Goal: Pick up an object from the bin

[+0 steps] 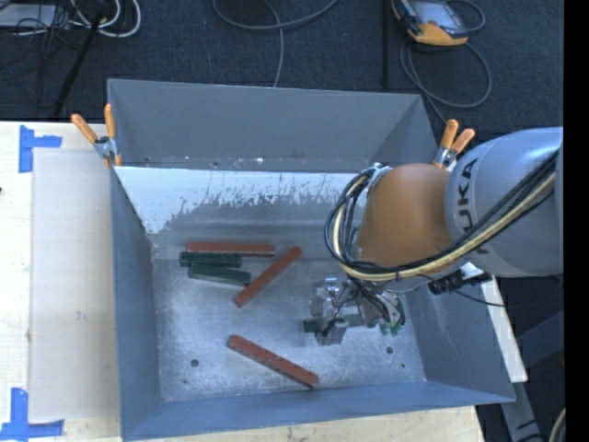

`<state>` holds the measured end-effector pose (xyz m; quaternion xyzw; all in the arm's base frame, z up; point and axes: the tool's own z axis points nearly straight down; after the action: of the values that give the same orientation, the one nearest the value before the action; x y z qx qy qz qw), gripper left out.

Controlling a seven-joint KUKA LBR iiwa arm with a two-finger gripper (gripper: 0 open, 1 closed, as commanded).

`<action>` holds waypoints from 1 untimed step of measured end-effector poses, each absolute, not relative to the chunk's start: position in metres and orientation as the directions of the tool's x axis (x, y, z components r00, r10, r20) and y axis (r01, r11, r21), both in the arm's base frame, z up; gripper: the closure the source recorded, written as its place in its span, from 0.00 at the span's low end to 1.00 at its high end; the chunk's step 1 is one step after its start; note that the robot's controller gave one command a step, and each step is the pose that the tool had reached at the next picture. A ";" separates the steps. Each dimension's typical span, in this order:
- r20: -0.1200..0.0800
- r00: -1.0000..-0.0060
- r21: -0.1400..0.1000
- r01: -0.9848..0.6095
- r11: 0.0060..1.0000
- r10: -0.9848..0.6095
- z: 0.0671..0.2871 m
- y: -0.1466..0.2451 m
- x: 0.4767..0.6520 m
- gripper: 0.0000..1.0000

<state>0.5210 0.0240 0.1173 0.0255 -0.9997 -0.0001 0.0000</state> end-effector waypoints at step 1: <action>0.000 -0.999 0.000 -0.050 0.999 -0.050 0.126 0.024 0.521 1.00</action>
Offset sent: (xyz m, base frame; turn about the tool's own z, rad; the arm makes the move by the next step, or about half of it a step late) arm -0.0002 0.0000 0.0379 0.0000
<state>0.5208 0.0241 0.1257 0.0252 -0.9997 -0.0001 -0.0002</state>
